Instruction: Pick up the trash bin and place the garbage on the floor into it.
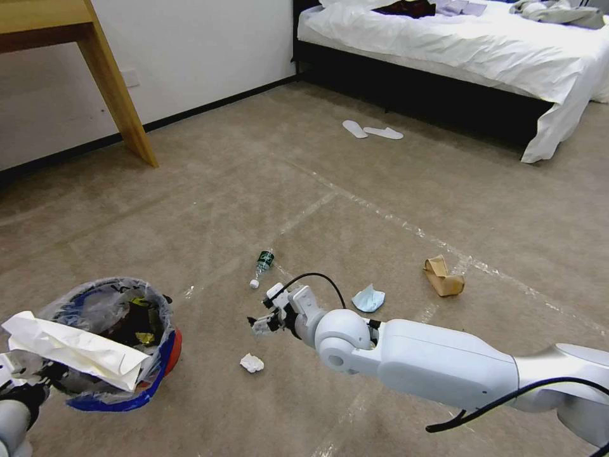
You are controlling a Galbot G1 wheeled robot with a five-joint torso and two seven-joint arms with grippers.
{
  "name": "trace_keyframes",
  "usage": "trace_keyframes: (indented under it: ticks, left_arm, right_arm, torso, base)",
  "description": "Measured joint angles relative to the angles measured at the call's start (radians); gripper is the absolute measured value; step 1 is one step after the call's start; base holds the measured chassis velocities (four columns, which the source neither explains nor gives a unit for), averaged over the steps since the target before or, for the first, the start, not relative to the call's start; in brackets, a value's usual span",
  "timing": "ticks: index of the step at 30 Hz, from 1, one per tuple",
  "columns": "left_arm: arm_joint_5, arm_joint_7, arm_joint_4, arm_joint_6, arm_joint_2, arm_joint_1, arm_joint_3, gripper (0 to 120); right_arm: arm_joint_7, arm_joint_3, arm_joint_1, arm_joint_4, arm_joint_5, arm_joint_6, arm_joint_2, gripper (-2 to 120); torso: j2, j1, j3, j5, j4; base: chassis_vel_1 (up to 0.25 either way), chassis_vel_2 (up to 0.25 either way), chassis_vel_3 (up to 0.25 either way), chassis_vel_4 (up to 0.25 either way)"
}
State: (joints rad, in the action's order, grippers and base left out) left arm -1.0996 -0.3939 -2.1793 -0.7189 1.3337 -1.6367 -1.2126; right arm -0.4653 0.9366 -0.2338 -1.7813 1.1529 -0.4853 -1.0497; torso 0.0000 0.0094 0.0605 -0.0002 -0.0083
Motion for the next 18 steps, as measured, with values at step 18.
trace_keyframes:
  ticks: [18]
  left_arm:
    - [0.005, 0.003, -0.005, 0.005, 0.014, -0.005, -0.008, 0]
  right_arm:
    - [0.035, 0.028, 0.009, 0.132, 0.038, -0.109, -0.120, 100]
  torso:
    - [0.000, 0.000, 0.000, 0.0001, 0.0000]
  base:
    - [0.000, 0.000, 0.000, 0.000]
